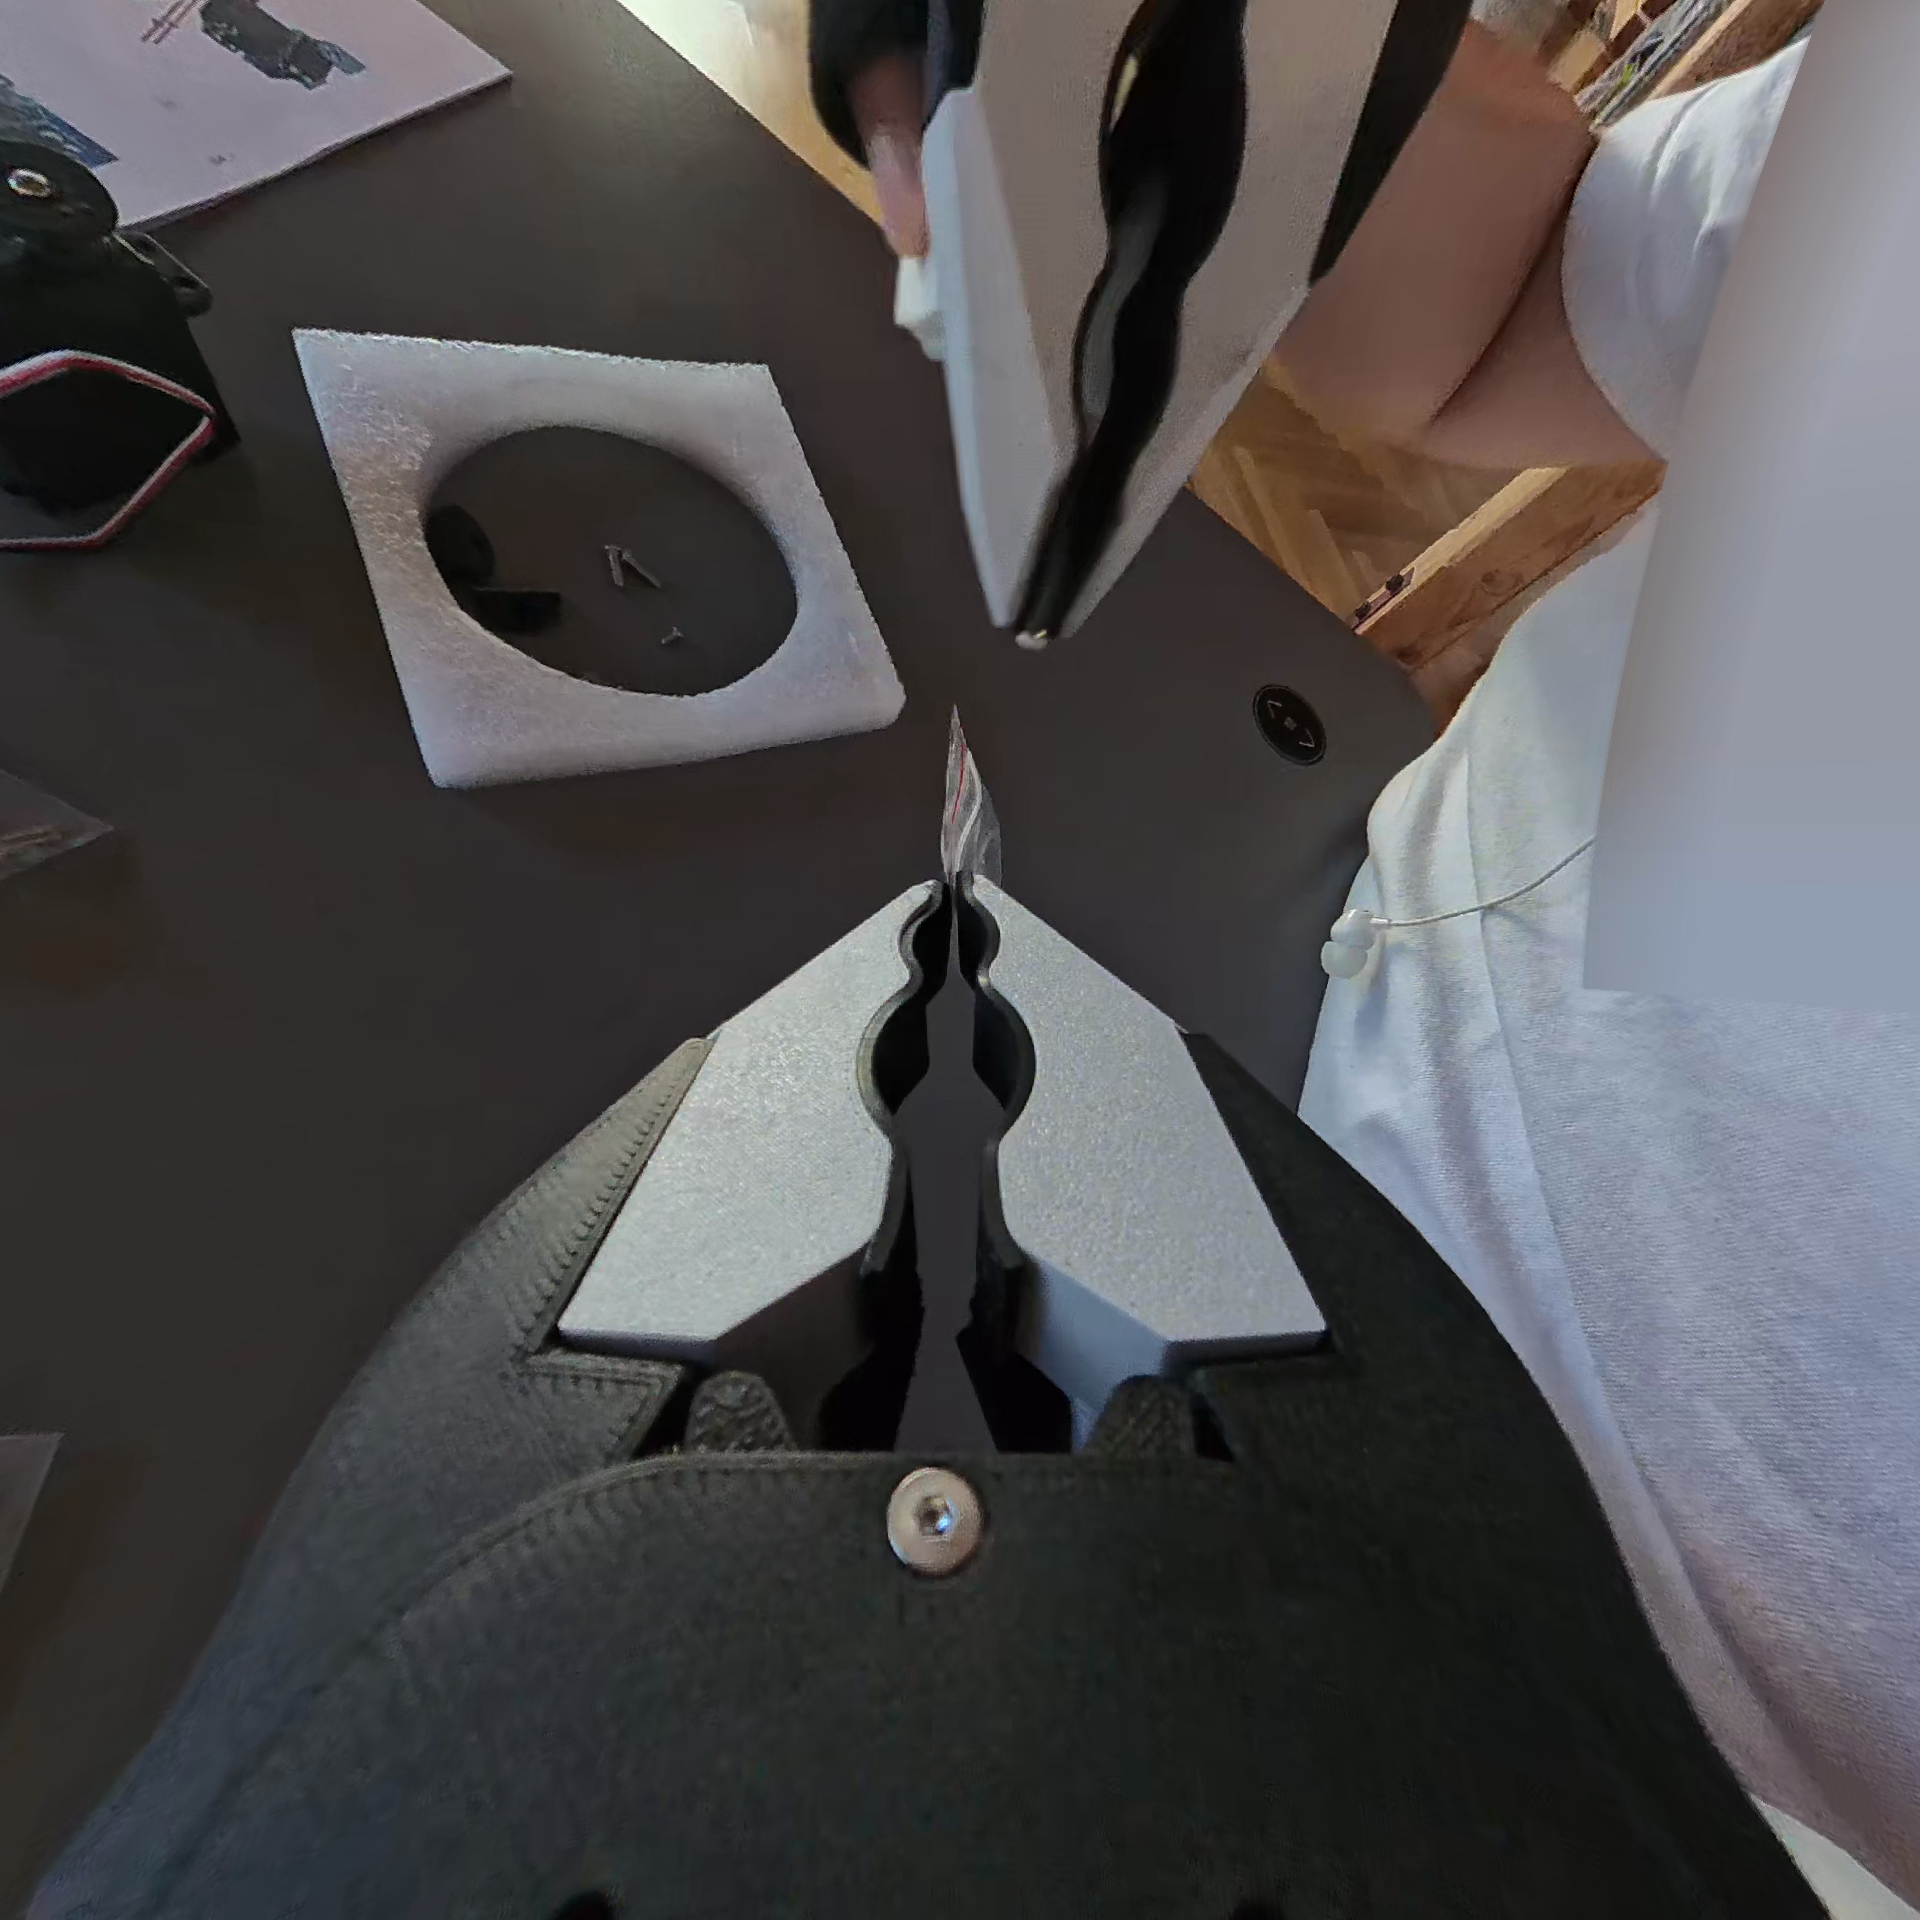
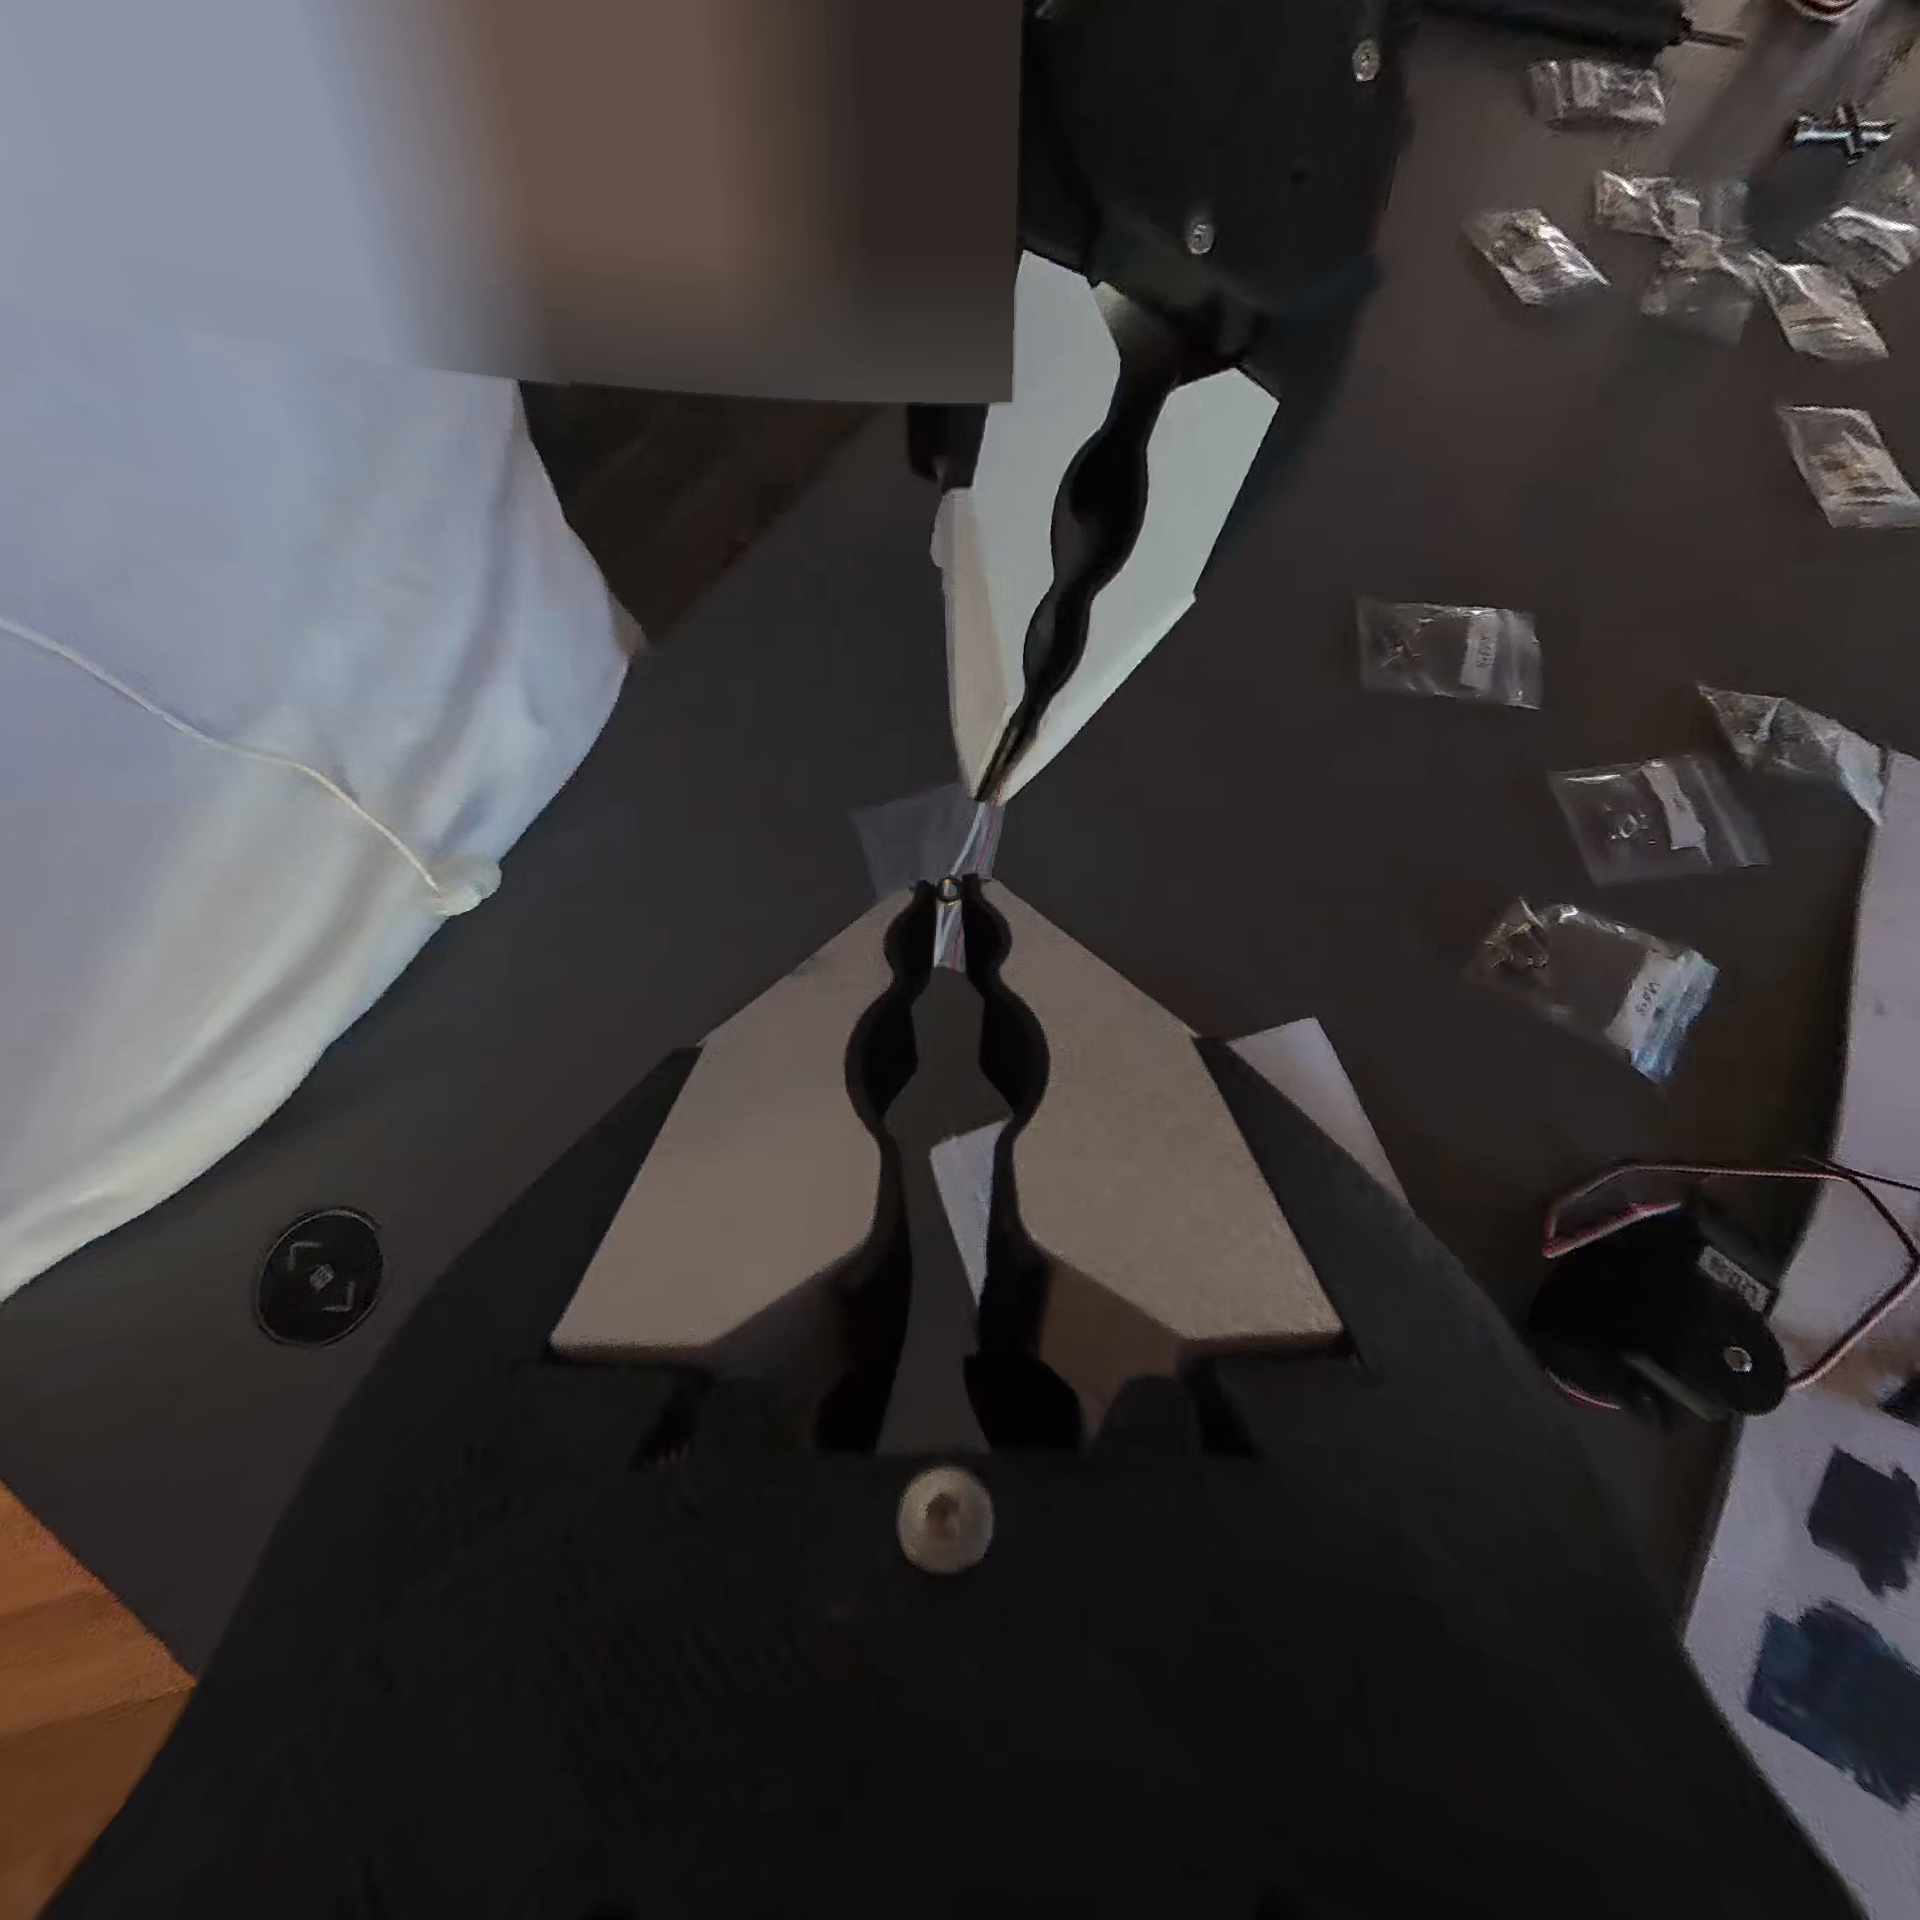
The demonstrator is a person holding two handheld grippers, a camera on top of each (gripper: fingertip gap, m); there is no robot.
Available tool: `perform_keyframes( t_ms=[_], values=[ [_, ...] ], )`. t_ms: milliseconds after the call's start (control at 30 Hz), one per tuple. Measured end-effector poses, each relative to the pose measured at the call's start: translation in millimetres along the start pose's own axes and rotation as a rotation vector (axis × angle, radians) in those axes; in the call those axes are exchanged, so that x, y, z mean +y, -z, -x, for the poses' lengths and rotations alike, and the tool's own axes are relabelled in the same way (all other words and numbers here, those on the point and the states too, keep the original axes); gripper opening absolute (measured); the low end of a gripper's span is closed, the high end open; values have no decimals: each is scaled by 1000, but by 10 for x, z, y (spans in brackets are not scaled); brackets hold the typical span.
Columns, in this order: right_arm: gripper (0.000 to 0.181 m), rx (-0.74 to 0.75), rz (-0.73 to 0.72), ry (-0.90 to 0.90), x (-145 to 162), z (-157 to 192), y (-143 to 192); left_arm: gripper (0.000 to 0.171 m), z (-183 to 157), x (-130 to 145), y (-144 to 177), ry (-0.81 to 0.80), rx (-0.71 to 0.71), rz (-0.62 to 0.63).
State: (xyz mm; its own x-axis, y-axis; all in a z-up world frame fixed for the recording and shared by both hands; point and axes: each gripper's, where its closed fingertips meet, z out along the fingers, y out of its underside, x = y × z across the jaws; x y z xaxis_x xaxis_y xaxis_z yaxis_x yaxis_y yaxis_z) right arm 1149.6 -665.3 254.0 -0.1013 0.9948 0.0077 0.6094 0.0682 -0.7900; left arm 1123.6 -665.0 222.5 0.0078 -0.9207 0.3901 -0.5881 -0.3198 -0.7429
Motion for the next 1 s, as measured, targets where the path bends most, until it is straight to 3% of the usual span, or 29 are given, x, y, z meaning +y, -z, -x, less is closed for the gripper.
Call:
perform_keyframes(
  t_ms=[367, 1000],
  values=[
    [4, -14, 99, 40, 134, 21, -243, 0, -86, -73, -49, -55, -3, 13],
    [4, 1, 131, 61, 160, 6, -185, 0, -125, -76, -92, -134, -53, 53]
  ],
)
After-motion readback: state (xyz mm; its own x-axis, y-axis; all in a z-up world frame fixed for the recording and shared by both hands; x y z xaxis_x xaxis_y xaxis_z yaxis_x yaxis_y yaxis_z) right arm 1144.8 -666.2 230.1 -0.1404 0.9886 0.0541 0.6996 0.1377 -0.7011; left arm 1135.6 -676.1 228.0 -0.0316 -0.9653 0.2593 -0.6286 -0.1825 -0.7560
